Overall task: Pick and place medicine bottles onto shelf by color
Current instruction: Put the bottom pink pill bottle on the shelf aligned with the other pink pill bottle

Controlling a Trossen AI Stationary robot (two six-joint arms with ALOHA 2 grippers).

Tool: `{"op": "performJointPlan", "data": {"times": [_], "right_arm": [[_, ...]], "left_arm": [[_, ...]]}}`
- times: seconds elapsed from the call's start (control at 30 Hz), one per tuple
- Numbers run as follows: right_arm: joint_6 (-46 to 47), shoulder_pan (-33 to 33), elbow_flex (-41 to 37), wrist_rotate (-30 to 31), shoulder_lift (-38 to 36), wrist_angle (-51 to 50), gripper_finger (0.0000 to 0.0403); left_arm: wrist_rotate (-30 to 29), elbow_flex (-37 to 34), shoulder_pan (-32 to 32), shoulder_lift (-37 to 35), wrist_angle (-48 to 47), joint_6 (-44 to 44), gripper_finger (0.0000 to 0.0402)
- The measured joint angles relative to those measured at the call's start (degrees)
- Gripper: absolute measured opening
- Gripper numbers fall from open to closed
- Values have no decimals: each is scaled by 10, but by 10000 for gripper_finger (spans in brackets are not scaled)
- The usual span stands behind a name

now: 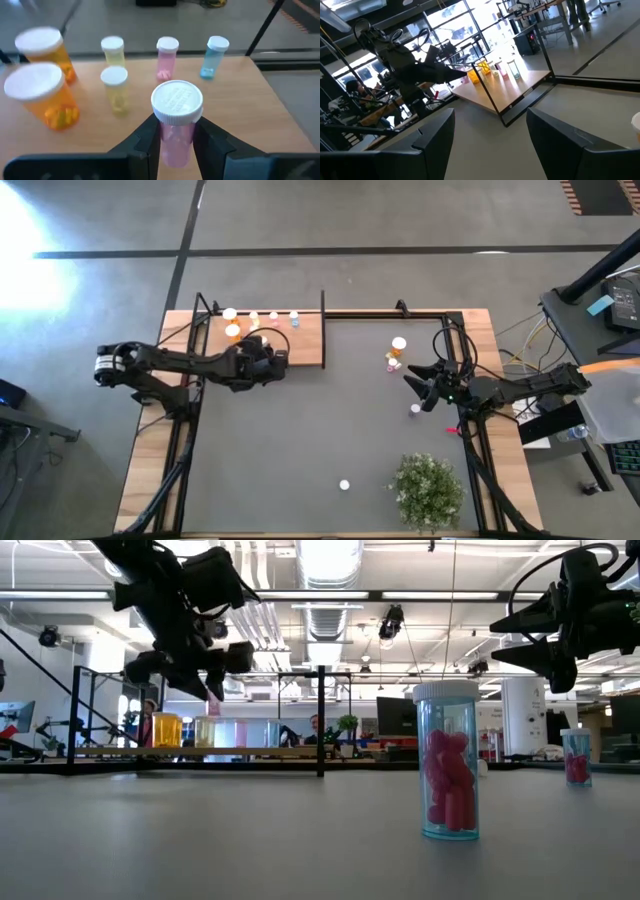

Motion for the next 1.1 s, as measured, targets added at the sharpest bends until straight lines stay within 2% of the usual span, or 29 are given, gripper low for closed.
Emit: {"op": "performJointPlan", "data": {"times": [0.2, 0.6, 1.1], "right_arm": [[0, 0, 0, 0, 0, 0, 237], [0, 0, 0, 0, 0, 0, 237], [0, 0, 0, 0, 0, 0, 237]], "left_arm": [[-50, 0, 0, 52, 67, 69, 79], [-106, 0, 4, 150, 179, 66, 80], [-104, 3, 61, 178, 240, 66, 80]]}}
